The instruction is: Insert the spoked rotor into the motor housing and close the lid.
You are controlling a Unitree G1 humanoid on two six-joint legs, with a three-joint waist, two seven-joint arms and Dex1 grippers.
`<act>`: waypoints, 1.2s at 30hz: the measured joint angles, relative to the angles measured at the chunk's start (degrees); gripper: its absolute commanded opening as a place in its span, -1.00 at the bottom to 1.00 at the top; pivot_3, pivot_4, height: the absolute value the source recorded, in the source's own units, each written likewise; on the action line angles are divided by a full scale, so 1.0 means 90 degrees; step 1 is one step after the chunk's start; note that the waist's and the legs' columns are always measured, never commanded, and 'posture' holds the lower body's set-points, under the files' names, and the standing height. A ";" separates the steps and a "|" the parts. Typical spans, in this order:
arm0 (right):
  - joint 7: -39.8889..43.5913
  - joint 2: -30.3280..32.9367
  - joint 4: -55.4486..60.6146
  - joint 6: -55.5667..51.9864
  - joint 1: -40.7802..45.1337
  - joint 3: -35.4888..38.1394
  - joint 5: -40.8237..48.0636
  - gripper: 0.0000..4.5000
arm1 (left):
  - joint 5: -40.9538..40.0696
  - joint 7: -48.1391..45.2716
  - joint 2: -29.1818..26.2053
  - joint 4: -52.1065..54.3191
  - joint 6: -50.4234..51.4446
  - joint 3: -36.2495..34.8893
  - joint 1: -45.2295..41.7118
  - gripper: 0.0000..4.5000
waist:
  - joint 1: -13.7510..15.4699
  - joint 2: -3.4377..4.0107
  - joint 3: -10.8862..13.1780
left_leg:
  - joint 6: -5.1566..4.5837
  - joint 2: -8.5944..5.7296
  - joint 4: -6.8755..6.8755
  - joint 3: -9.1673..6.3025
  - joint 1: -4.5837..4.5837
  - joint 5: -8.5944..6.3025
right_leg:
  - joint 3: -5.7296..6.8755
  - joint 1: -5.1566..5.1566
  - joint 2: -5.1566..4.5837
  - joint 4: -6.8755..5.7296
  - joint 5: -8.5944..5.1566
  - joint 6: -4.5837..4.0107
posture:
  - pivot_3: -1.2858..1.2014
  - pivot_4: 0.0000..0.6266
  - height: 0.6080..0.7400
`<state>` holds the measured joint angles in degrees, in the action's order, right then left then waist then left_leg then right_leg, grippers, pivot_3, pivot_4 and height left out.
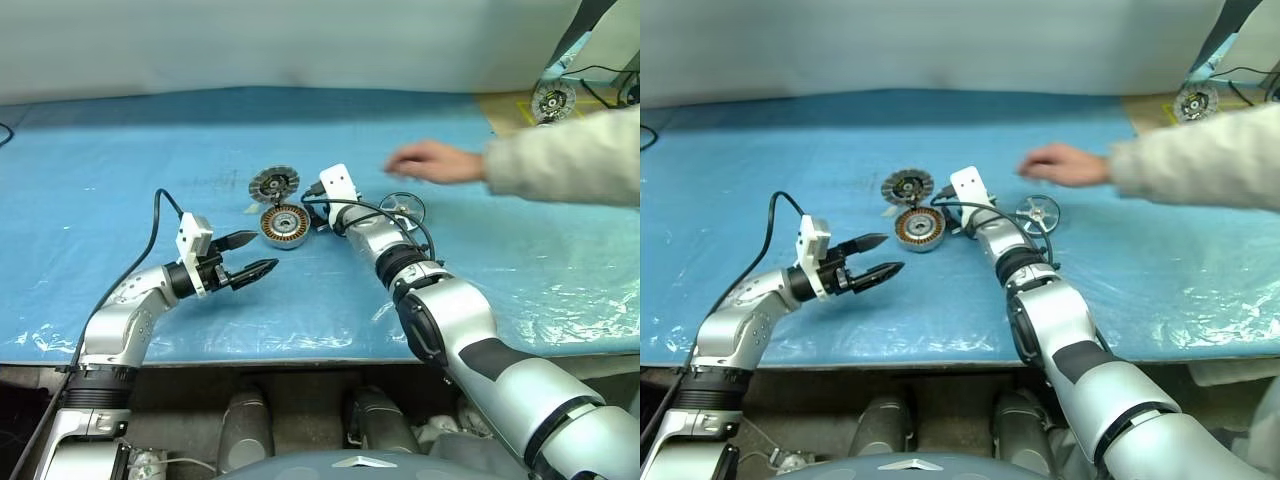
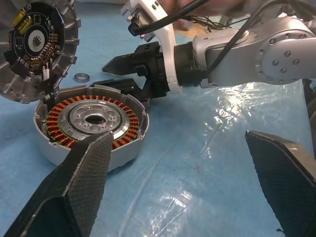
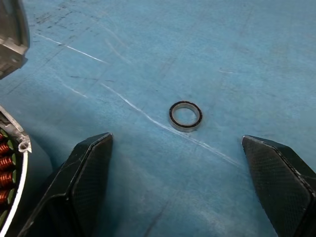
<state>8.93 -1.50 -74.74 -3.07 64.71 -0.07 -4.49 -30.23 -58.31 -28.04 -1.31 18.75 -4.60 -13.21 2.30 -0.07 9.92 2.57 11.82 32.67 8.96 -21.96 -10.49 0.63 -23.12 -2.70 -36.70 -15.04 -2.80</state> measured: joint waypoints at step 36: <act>0.0424 0.0242 0.0801 -0.0016 -0.0670 0.0021 0.0013 0.13 | 0.0013 -0.0188 0.0024 -0.0355 0.0045 0.0021 -0.0506 1.00 | 0.0057 -0.0001 -0.0001 | 0.0000 0.0000 0.0002 0.0000 0.0010 0.0000 | 0.0000 0.0013 -0.0007 0.0000 -0.0011 -0.0018 | 0.03 -0.52 1.00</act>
<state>12.74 0.68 -67.53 -3.22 58.68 0.12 -4.37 -30.12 -60.00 -27.83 -4.51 19.16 -4.40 -17.76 2.82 -0.08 9.91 2.57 11.82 32.69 8.96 -21.87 -10.49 0.64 -23.00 -2.77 -36.69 -15.14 -2.97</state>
